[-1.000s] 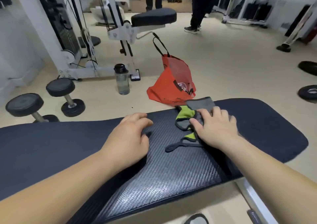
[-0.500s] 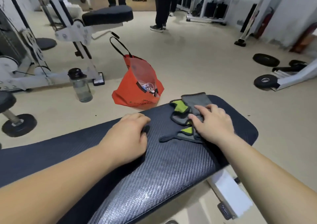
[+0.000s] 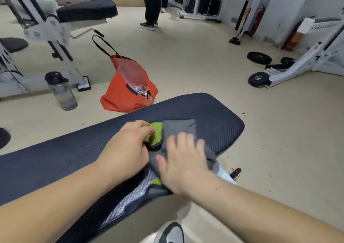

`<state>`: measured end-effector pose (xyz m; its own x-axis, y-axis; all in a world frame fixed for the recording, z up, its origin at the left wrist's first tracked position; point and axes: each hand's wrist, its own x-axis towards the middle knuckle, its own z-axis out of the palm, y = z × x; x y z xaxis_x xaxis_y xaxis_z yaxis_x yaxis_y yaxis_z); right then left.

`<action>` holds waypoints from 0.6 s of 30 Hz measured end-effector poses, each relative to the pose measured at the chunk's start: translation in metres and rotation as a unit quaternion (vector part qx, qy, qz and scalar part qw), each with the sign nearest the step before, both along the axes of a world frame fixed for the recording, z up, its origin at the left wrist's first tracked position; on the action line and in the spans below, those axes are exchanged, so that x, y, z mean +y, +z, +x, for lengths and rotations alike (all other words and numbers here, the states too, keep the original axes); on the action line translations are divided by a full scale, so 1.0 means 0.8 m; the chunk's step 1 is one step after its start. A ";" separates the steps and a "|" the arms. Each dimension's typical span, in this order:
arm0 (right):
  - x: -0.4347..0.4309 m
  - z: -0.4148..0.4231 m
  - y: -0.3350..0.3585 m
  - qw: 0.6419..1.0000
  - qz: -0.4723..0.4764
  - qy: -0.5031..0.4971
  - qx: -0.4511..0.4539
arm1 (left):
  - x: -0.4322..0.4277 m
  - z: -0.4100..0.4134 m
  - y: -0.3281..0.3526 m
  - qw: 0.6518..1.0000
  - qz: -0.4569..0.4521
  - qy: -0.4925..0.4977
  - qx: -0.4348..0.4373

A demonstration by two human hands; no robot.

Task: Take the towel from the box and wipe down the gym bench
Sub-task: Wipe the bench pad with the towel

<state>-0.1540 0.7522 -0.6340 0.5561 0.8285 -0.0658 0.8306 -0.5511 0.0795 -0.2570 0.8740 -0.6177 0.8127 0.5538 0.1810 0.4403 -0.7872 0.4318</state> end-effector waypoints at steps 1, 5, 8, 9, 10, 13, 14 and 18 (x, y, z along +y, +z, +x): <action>0.001 -0.019 -0.003 0.999 0.013 0.043 -0.003 | 0.001 -0.004 0.002 1.000 0.002 0.010 -0.004; -0.002 -0.006 -0.016 0.981 0.092 0.168 0.029 | -0.002 -0.014 0.009 1.000 0.009 0.020 -0.006; -0.013 0.072 -0.012 0.989 0.120 0.090 0.012 | -0.006 -0.018 0.012 1.000 0.023 0.011 -0.009; -0.020 0.102 -0.010 0.994 0.103 0.031 0.010 | -0.007 -0.018 0.012 1.000 0.025 0.011 -0.008; -0.030 0.130 -0.010 0.996 0.084 -0.035 0.014 | -0.008 -0.017 0.012 1.000 0.026 0.012 -0.006; -0.058 0.189 -0.011 0.975 0.088 -0.201 0.043 | -0.008 -0.013 0.010 1.000 0.024 0.009 0.003; -0.060 0.196 -0.012 0.966 0.098 -0.232 0.055 | -0.008 -0.010 0.009 1.000 0.023 0.008 0.008; -0.036 0.186 -0.019 0.959 0.087 -0.261 0.062 | -0.008 0.004 0.004 0.999 0.018 0.001 0.028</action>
